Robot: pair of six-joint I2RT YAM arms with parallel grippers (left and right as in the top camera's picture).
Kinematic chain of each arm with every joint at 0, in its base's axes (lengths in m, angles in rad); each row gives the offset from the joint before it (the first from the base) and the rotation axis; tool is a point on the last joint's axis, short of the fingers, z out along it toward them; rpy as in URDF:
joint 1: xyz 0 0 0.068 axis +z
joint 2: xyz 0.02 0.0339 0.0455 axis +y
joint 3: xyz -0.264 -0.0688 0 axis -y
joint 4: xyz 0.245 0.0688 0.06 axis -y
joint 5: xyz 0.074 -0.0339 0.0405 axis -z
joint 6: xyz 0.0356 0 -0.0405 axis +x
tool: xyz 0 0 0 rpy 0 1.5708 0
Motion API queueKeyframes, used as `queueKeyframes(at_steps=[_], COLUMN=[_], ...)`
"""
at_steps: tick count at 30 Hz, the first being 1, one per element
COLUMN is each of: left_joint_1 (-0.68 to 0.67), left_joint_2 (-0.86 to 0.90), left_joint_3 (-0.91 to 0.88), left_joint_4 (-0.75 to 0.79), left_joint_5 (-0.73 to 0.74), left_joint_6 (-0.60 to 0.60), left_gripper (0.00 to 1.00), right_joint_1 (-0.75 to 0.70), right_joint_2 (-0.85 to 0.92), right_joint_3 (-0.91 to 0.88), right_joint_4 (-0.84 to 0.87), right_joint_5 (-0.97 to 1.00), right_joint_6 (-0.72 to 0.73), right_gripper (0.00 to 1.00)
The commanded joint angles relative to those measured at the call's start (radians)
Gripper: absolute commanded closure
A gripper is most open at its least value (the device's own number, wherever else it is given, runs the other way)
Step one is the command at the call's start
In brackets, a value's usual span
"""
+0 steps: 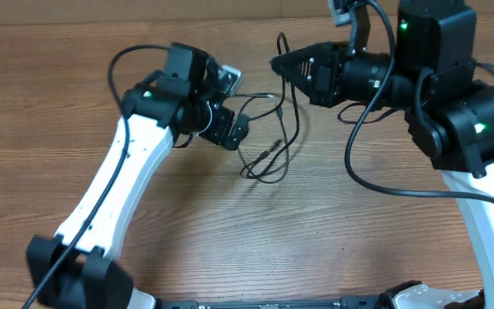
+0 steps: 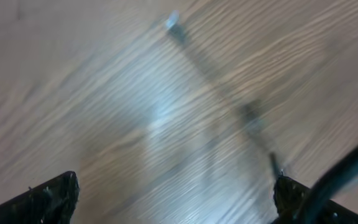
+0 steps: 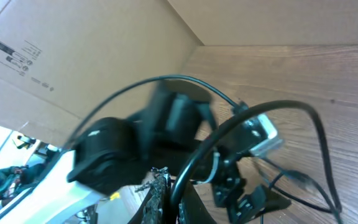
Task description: Untangle cables
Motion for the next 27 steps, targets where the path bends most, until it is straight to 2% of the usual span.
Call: queueKeyframes(at_steps=[1, 8, 13, 18, 21, 27], left_joint_1=[0.031, 0.146, 0.245, 0.297, 0.299, 0.276], left_joint_2=[0.092, 0.205, 0.213, 0.212, 0.212, 0.212], left_joint_3=[0.009, 0.009, 0.009, 0.009, 0.009, 0.009], left_joint_4=[-0.061, -0.143, -0.151, -0.156, -0.166, -0.222], left_joint_5=[-0.22, -0.245, -0.069, 0.032, 0.147, 0.413], left_joint_6=[-0.014, -0.061, -0.021, -0.006, 0.076, 0.338], left_gripper=[0.0, 0.0, 0.0, 0.0, 0.0, 0.0], right_joint_1=[-0.037, -0.117, -0.148, -0.155, -0.155, -0.155], right_joint_2=[-0.027, -0.027, -0.027, -0.027, -0.027, -0.024], right_joint_3=[0.004, 0.004, 0.004, 0.004, 0.004, 0.004], right_joint_4=[0.01, 0.004, -0.003, -0.002, -0.002, -0.002], right_joint_5=[-0.058, -0.059, -0.062, -0.062, -0.06, 0.03], right_joint_6=[-0.008, -0.007, -0.008, -0.008, -0.008, -0.008], right_gripper=[0.96, 0.96, 0.96, 0.96, 0.96, 0.96])
